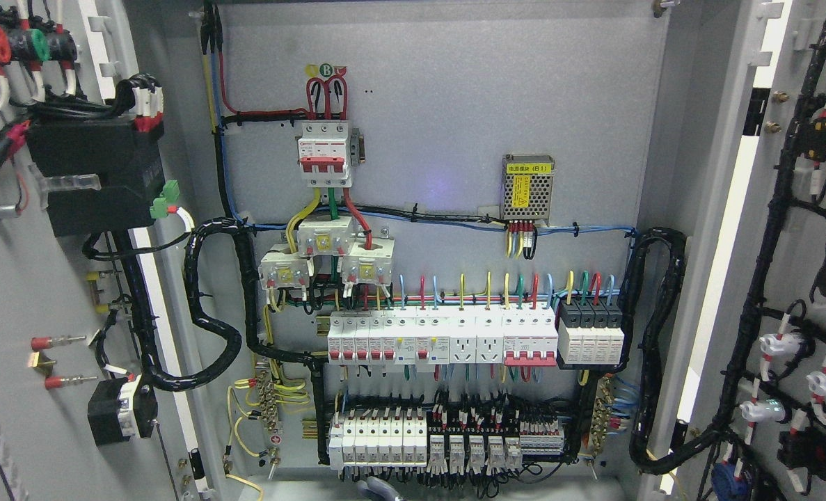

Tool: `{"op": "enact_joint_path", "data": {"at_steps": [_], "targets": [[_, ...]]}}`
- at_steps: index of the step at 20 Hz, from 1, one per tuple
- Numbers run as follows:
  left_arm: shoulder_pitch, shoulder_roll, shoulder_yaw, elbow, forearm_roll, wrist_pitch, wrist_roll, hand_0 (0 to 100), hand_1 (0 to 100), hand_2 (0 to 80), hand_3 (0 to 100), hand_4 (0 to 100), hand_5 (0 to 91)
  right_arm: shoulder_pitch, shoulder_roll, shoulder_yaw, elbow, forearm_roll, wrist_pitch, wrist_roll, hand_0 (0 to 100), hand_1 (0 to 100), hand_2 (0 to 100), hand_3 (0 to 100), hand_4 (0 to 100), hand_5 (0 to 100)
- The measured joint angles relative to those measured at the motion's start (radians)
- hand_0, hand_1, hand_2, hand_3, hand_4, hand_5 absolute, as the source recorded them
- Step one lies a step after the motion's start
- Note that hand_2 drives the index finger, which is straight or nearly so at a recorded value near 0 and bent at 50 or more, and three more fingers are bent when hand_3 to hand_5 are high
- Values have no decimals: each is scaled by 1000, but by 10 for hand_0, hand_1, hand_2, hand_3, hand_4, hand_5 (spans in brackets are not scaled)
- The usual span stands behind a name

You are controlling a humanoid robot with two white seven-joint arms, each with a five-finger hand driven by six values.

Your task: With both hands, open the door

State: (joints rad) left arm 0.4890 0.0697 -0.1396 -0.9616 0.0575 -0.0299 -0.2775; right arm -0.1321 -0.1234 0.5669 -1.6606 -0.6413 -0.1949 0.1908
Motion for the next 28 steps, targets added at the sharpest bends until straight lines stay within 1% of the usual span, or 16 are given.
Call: {"op": "enact_joint_path", "data": {"at_steps": [3,7,11,13,16,21,25,28], "targets": [[49,45,-30,-155,28,-23,1,0,0,0,0,30,0,58,-41,-39,-34,1,-98,-1,107,0,0,0,0,0],[95,111,-59,-328,58,-121,2,0,0,0,0,30,0,145,-90,-85,-78,10,-229,11,107,0,0,0,0,0],[119,169,-77,-463,82,-183,2,0,0,0,0,31,0,212,-133,-128,-116,49,-346,17,106,0,0,0,0,0],[123,198,-83,-524,96,-218,5,0,0,0,0,31,0,238,-153,-149,-130,65,-392,19,106,0,0,0,0,0],[125,240,-91,-604,108,-297,8,0,0,0,0,30,0,279,-183,-185,-153,84,-431,20,107,0,0,0,0,0],[107,300,-98,-703,119,-479,11,0,0,0,0,30,0,343,-231,-244,-190,127,-460,22,107,0,0,0,0,0],[93,337,-97,-769,123,-561,13,0,0,0,0,30,0,381,-265,-285,-214,158,-494,24,106,0,0,0,0,0],[81,359,-89,-812,124,-627,30,0,0,0,0,31,0,407,-291,-316,-233,170,-508,22,106,0,0,0,0,0]]}}
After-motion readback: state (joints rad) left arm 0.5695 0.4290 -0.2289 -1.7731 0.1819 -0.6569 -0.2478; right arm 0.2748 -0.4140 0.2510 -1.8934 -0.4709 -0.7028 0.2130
